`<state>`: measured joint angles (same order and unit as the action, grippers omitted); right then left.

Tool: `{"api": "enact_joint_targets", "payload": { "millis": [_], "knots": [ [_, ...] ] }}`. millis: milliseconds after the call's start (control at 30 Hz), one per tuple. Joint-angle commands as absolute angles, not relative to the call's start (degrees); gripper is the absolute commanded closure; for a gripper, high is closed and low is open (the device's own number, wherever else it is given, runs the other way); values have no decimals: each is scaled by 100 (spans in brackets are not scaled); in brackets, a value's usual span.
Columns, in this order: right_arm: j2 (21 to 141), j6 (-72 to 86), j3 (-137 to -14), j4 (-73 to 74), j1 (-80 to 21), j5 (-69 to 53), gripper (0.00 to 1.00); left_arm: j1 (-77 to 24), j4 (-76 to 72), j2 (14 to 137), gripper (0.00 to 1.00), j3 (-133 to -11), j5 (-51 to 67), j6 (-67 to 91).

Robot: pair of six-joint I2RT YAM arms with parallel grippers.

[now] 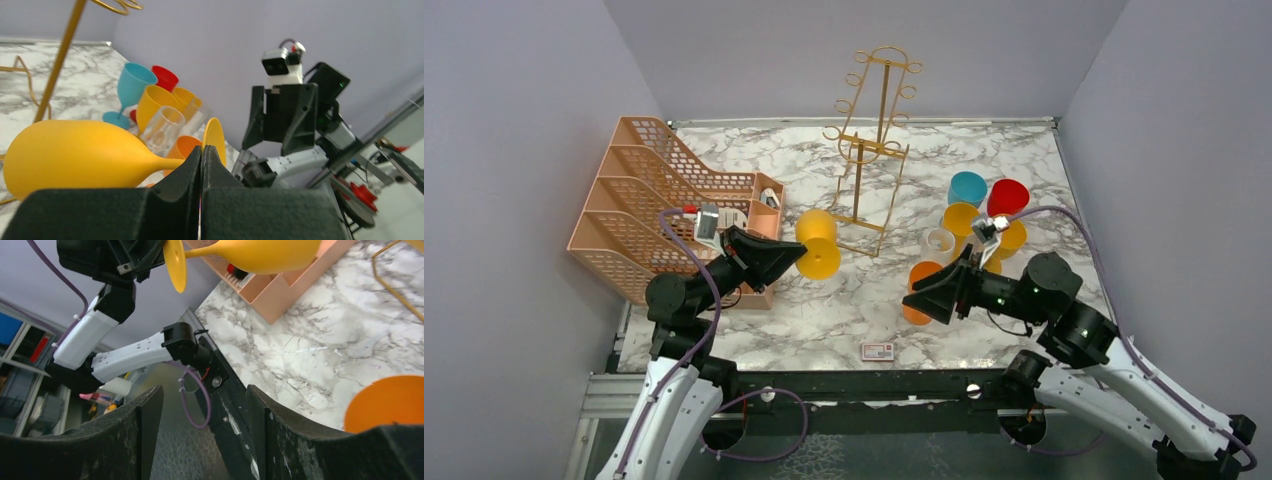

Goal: Take the wine glass off the wine glass rack
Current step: Place the wine glass at the center of the board.

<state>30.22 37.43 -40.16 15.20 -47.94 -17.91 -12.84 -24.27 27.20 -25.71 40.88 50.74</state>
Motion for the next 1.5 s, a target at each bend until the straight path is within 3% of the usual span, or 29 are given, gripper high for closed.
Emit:
{"api": "enact_joint_targets", "payload": {
  "millis": [0,433,733,867,1067,1133,1233,1300,1367,1467],
  "knots": [
    [3531,4069,-3894,730,-4825,-2663,37,-1304,-2597,2630,100,-2473,5174,5484],
    [5135,4015,-4511,185,-4823,-3719,40,-1841,-2584,2978,100,-2412,5159,5384],
    [5407,4030,-4677,-60,-4831,-3918,42,-3302,-2575,3552,100,-2370,3972,4772],
    [5358,3983,-4621,70,-4828,-3907,56,-3582,-2575,3677,100,-2382,3657,4649],
    [5150,3973,-4379,-9,-4832,-3807,96,-3755,-2566,3630,100,-2357,3604,4614],
    [5127,3981,-4345,-70,-4834,-3793,99,-3785,-2539,3592,99,-2320,3707,4614],
    [5115,3931,-4292,-143,-4833,-3755,99,-3801,-2261,3507,67,-2301,3987,4543],
    [5103,3848,-4301,-105,-4833,-3682,99,-3806,-1609,3407,53,-2414,4024,4304],
    [5095,3780,-4311,-67,-4834,-3613,99,-3813,-872,3304,47,-2566,4037,4013],
    [5111,3727,-4318,-74,-4834,-3598,99,-3814,-480,3142,46,-2614,4206,3942]
  ]
}}
